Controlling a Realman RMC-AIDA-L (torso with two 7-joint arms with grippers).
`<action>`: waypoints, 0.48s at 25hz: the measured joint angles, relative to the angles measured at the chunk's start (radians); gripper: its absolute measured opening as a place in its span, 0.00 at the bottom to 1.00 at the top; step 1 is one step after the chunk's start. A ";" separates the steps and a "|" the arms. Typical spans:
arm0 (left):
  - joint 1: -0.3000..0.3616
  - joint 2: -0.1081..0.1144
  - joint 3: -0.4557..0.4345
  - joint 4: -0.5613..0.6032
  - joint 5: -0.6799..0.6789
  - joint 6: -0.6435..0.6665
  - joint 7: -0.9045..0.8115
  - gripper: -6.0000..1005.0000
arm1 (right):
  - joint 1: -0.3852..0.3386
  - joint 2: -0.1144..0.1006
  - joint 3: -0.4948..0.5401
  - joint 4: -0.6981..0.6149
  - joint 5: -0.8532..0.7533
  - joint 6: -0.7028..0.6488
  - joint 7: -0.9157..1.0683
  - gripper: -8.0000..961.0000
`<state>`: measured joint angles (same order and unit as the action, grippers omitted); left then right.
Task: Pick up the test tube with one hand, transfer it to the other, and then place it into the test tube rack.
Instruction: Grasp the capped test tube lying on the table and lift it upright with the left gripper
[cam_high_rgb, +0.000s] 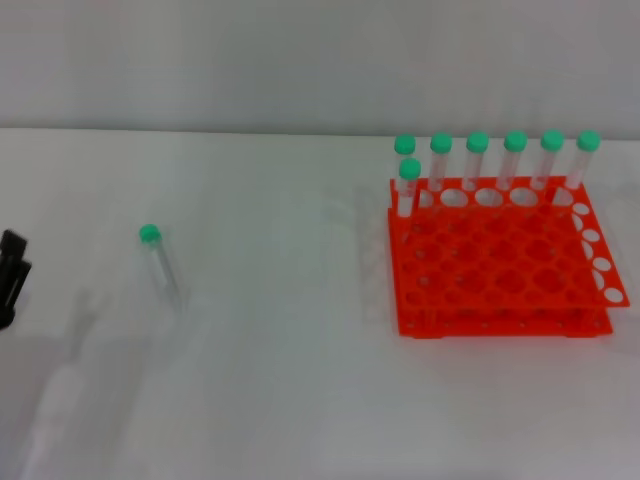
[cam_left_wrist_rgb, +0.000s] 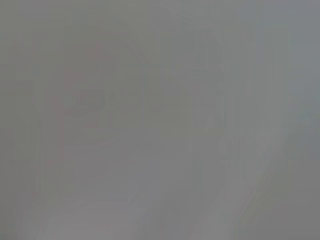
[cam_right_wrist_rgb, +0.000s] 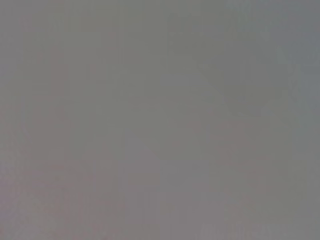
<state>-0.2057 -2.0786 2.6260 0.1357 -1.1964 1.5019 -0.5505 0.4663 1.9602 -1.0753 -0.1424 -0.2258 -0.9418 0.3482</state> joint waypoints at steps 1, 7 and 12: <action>-0.010 0.001 0.001 -0.014 0.003 -0.006 -0.023 0.85 | 0.000 0.000 0.000 0.000 -0.001 0.000 0.000 0.89; -0.156 0.011 0.008 -0.273 0.107 -0.050 -0.449 0.83 | 0.008 0.000 -0.004 0.000 -0.004 0.000 0.000 0.89; -0.258 0.047 0.102 -0.492 0.215 -0.065 -0.797 0.81 | 0.016 -0.001 -0.003 -0.001 -0.004 0.000 -0.001 0.89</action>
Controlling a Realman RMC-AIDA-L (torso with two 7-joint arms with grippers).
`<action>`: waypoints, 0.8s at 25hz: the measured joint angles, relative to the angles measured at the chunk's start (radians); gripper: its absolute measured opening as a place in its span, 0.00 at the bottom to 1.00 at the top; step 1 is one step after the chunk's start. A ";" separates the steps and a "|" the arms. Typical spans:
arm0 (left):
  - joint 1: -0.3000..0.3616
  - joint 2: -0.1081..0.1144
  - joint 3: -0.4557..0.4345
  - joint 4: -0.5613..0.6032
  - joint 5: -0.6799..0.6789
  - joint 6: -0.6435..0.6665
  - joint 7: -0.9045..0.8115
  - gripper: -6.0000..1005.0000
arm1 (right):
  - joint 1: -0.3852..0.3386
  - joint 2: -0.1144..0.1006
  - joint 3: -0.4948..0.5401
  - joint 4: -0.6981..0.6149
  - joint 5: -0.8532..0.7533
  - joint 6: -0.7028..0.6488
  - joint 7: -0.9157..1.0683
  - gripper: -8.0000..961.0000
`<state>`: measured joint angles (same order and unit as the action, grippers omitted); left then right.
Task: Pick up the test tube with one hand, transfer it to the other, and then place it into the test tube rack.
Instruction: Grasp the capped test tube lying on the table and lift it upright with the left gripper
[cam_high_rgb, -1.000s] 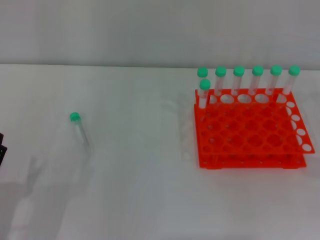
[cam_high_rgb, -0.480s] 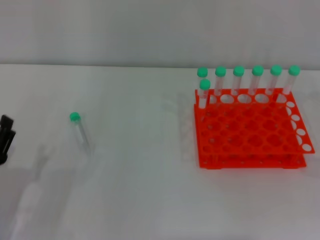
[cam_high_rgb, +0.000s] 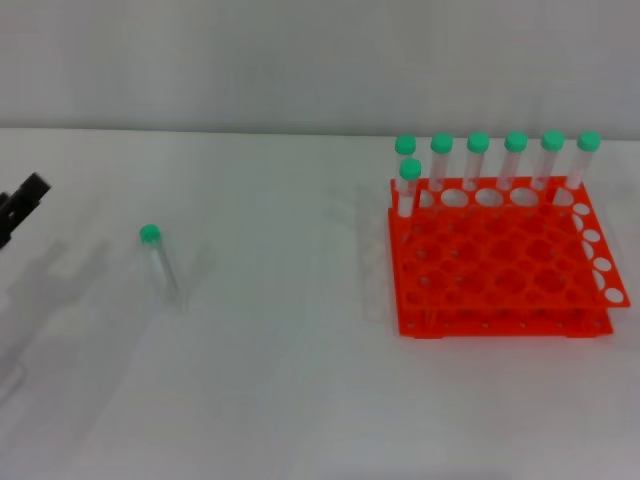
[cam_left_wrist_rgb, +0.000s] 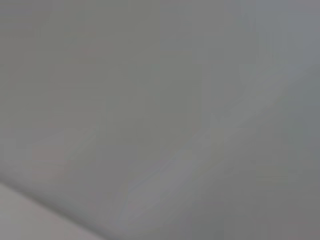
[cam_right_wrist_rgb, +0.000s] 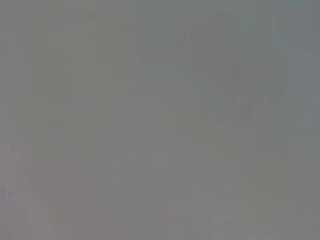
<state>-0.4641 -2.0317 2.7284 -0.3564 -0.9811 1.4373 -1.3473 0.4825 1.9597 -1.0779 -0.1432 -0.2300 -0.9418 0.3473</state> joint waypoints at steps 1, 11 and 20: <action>-0.024 0.016 0.061 -0.055 0.026 -0.007 -0.114 0.81 | 0.002 -0.001 0.000 0.000 0.000 0.000 0.000 0.89; -0.269 0.138 0.120 -0.262 0.557 0.020 -0.665 0.80 | 0.018 -0.007 0.002 0.000 0.004 0.000 -0.027 0.89; -0.486 0.192 0.120 -0.336 0.965 0.020 -0.935 0.80 | 0.027 -0.001 0.004 0.000 0.008 0.000 -0.052 0.89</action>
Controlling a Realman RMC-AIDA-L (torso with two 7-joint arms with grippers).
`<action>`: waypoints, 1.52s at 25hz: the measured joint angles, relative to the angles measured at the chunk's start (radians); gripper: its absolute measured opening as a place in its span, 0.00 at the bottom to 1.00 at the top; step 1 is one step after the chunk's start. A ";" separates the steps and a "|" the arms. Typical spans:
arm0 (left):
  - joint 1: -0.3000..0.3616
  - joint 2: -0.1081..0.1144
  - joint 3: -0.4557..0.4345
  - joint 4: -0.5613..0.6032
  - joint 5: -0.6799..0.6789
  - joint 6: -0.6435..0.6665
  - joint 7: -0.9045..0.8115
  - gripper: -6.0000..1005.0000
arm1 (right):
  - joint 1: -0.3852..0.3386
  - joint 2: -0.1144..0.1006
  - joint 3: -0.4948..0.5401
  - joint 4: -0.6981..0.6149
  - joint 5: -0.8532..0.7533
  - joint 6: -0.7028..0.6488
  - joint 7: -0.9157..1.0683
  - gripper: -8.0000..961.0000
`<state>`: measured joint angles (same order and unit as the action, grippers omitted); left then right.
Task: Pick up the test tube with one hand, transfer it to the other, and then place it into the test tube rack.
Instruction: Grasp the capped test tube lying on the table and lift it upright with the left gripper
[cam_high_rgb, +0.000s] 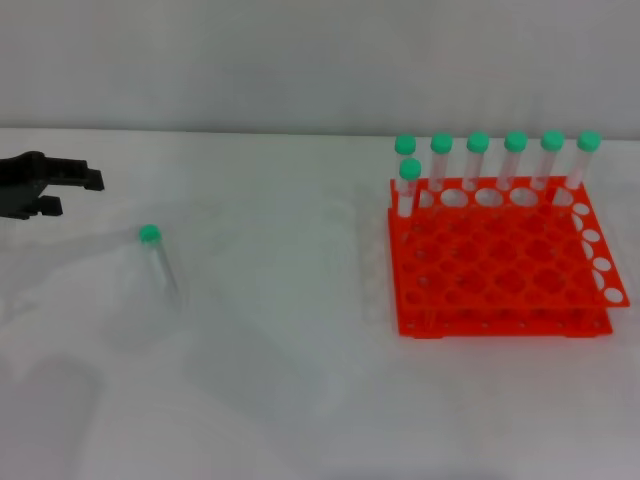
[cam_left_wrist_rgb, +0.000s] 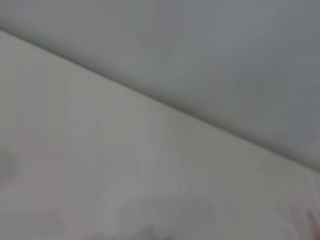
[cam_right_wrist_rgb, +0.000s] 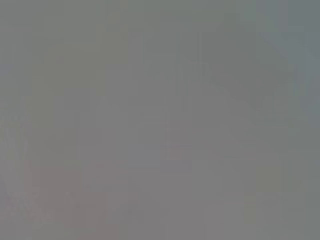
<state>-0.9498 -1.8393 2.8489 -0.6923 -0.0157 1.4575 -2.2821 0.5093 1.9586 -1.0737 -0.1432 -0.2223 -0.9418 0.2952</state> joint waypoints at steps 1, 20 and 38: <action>-0.015 0.003 0.000 0.001 0.032 0.000 -0.019 0.80 | 0.001 0.000 0.000 0.000 0.000 0.000 0.000 0.89; -0.180 0.051 0.000 0.178 0.468 0.001 -0.544 0.80 | 0.024 0.007 0.000 0.002 0.000 0.000 -0.030 0.89; -0.151 0.012 -0.002 0.333 0.477 -0.206 -0.587 0.80 | 0.030 0.018 -0.003 0.000 -0.009 0.000 -0.054 0.89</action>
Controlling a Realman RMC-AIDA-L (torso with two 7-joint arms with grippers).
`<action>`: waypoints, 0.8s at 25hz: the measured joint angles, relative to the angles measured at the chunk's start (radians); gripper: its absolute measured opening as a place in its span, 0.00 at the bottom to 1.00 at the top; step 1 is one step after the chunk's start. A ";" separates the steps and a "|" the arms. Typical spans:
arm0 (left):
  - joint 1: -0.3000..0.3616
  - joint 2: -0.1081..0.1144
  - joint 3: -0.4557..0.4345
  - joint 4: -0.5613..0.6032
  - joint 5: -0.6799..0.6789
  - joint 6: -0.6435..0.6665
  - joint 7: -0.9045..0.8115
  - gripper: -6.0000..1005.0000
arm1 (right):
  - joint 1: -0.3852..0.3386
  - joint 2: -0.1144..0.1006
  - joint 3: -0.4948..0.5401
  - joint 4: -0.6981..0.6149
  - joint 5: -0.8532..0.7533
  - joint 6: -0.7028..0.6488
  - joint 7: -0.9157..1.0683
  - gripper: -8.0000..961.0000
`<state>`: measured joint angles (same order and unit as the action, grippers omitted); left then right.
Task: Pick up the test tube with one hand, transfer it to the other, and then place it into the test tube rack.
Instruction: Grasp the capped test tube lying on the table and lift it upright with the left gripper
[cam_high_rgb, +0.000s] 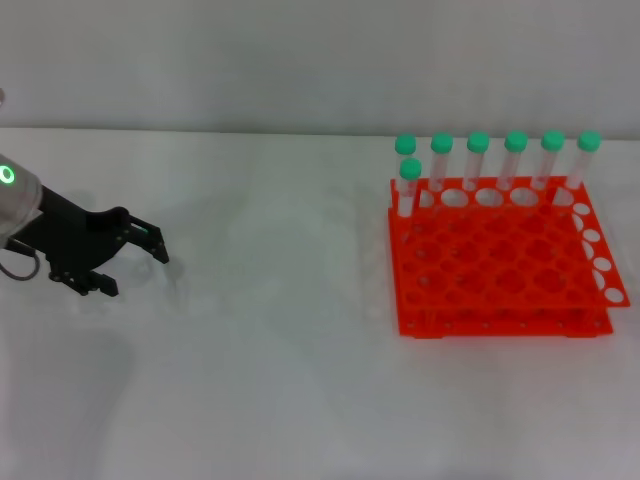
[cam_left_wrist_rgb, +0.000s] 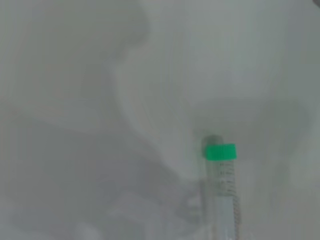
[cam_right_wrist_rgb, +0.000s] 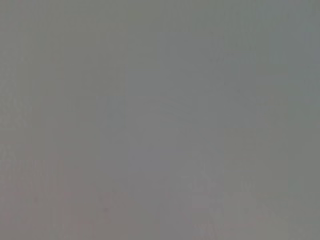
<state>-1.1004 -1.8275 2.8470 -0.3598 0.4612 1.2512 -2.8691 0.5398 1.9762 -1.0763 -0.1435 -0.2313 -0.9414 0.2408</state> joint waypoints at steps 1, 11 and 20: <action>0.000 -0.003 0.000 0.005 0.000 -0.008 0.000 0.80 | 0.000 0.000 0.000 0.000 0.000 -0.001 0.000 0.89; 0.007 -0.022 0.000 0.044 0.006 -0.062 -0.007 0.80 | 0.000 0.000 -0.008 0.000 -0.003 -0.003 0.000 0.89; 0.018 -0.025 0.000 0.071 0.019 -0.112 0.003 0.67 | 0.000 0.002 -0.008 0.001 -0.002 -0.005 0.000 0.89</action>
<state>-1.0828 -1.8523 2.8470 -0.2889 0.4804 1.1391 -2.8660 0.5400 1.9779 -1.0846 -0.1426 -0.2337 -0.9466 0.2407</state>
